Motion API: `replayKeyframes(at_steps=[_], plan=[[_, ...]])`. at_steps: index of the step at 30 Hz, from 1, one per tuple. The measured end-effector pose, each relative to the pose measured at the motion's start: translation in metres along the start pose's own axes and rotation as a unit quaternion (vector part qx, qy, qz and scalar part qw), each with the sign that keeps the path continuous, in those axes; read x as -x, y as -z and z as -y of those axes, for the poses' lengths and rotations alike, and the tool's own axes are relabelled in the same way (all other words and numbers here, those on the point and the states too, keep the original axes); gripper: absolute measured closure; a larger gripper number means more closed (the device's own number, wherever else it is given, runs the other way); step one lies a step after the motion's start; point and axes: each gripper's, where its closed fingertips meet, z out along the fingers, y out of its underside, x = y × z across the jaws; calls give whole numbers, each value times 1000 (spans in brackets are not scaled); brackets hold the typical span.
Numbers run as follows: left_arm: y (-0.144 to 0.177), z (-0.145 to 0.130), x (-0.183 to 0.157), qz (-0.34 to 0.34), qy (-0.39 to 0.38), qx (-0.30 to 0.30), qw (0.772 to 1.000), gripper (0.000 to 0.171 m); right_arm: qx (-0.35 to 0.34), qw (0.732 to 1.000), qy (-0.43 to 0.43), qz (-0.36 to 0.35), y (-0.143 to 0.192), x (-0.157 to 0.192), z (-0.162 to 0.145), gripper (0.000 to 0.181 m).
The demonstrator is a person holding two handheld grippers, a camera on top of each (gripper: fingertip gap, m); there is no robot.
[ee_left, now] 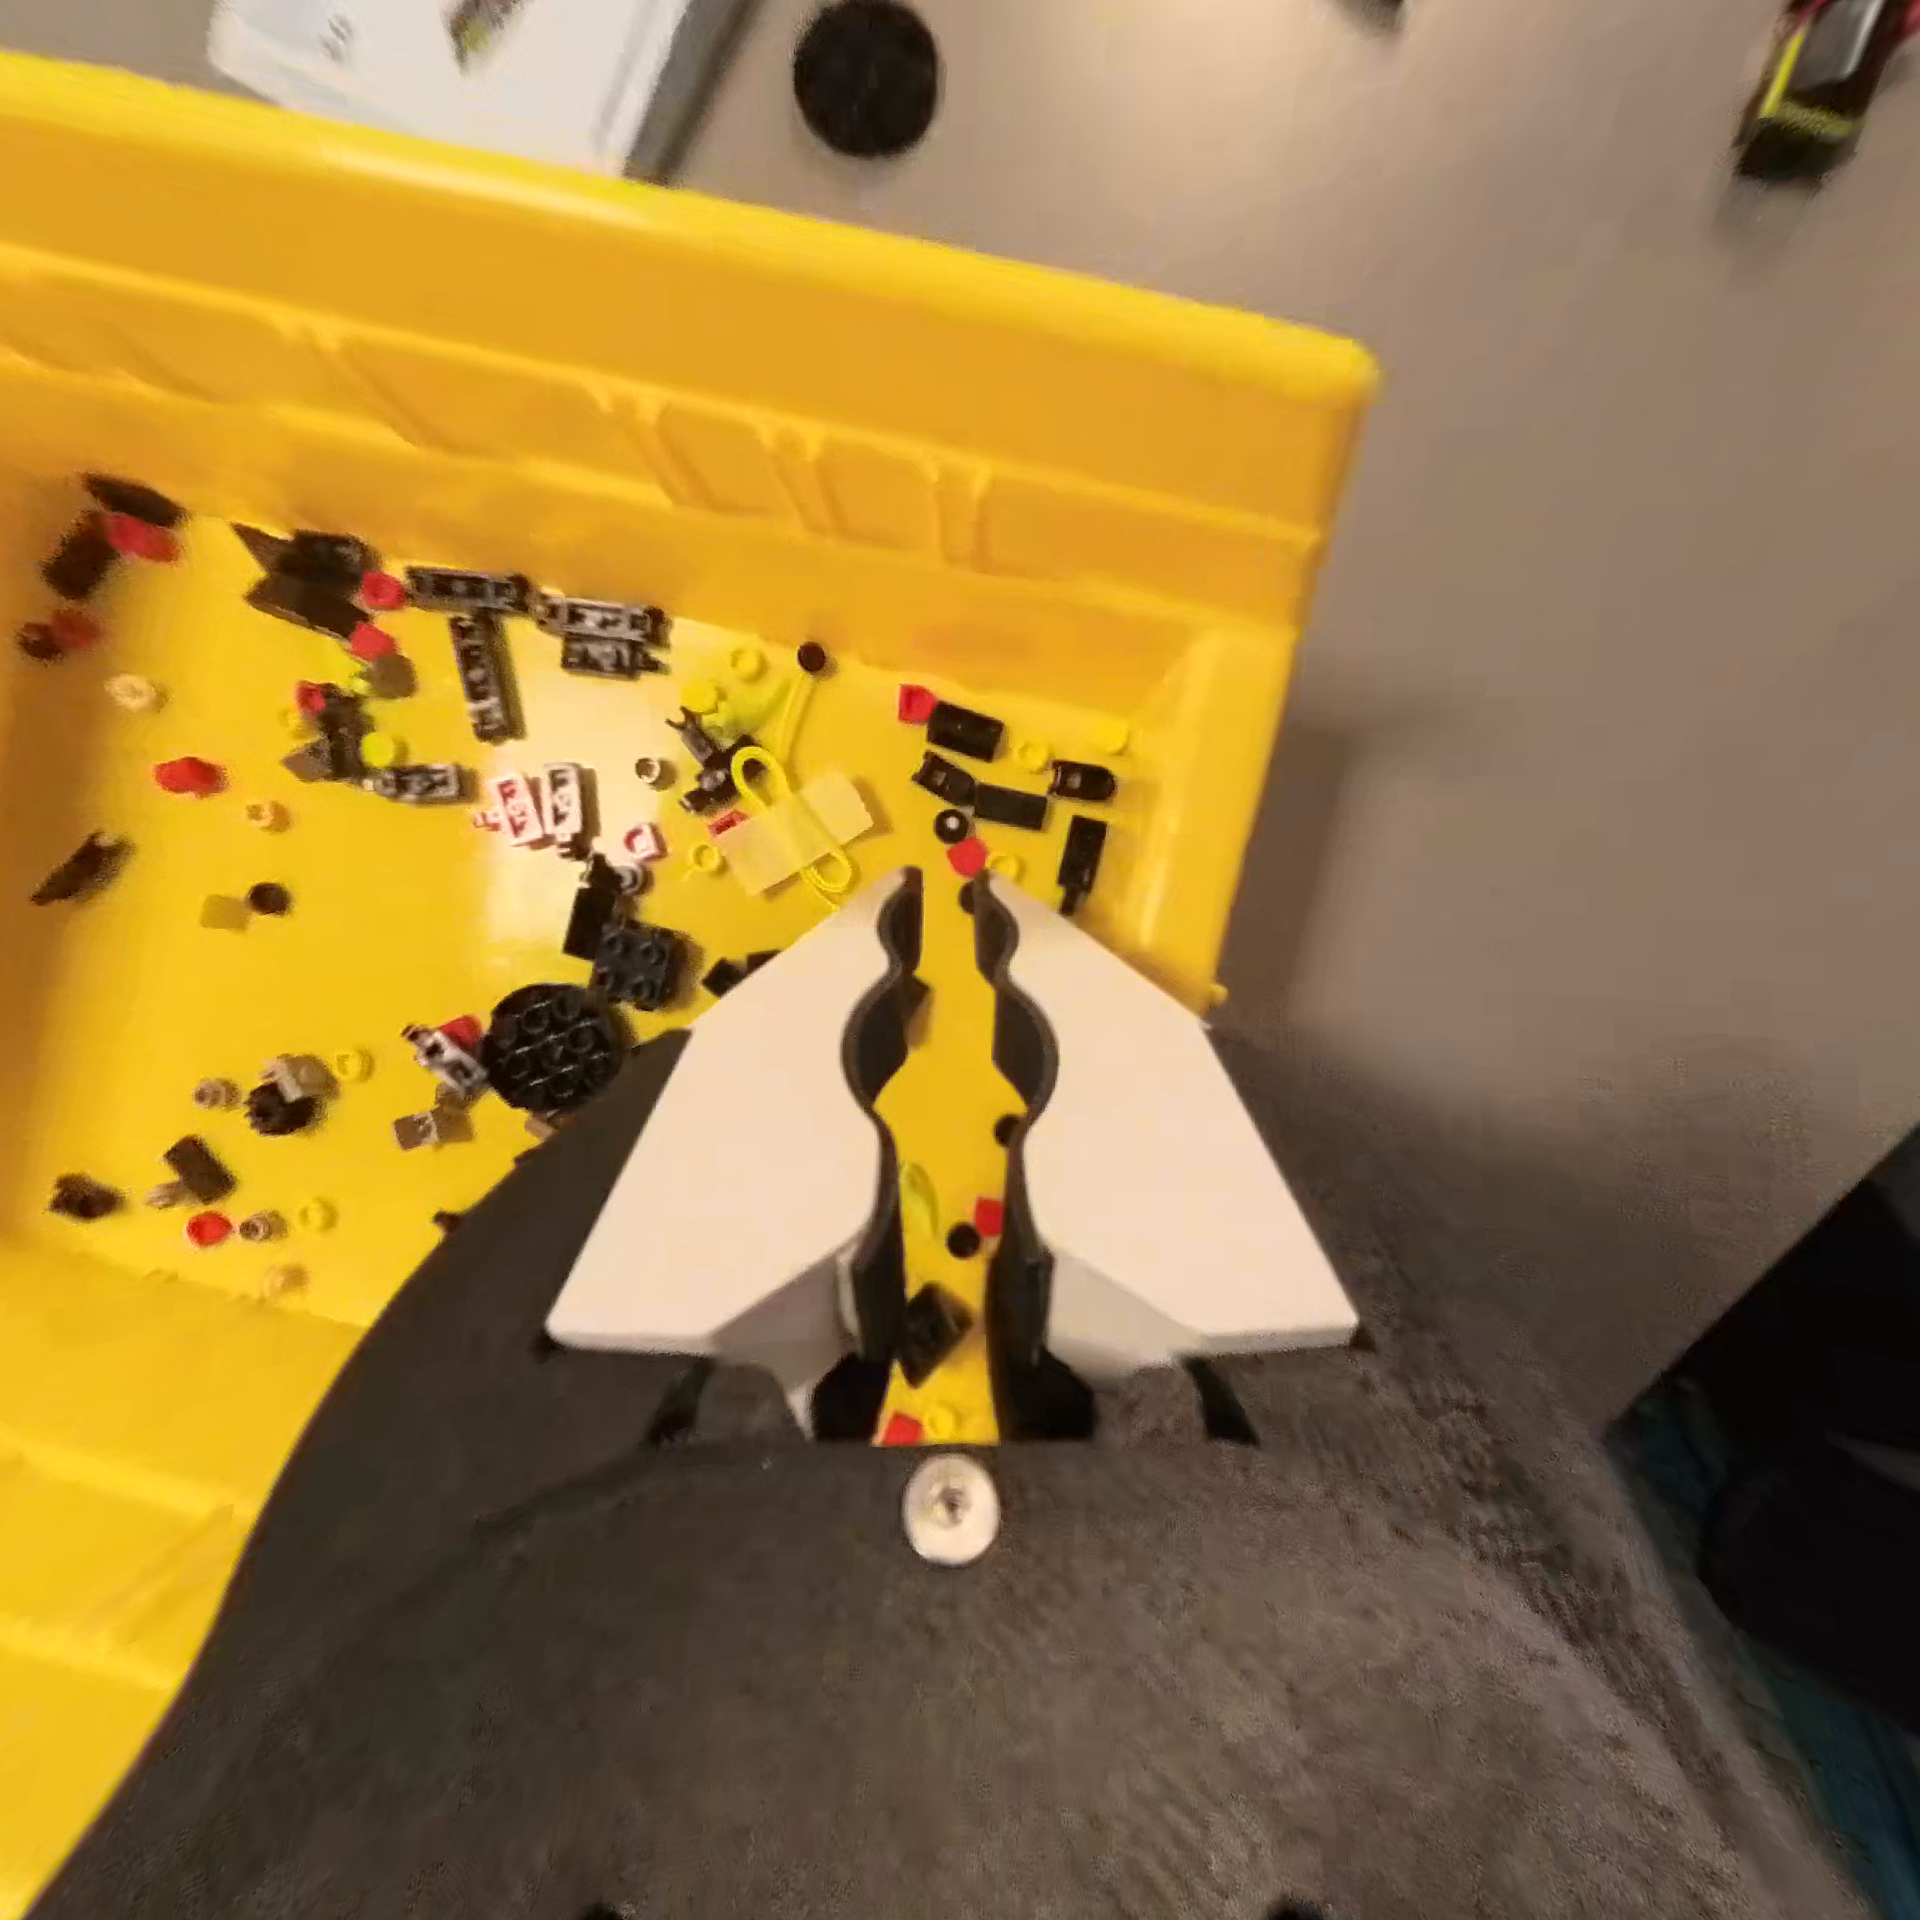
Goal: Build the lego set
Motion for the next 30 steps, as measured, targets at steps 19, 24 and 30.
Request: replayKeyframes(at_steps=[19,24,30], plan=[[-25,-18,-1,-64,-11,105,992,162,3,1000,-14,12,-1,2,-2,168],[-25,-19,2,-60,-22,110,992,165,3,1000,-11,16,-2,4,-2,168],[-8,2,24,7,-20,24,999,166,-1,1000,-13,21,-1,6,-1,168]])
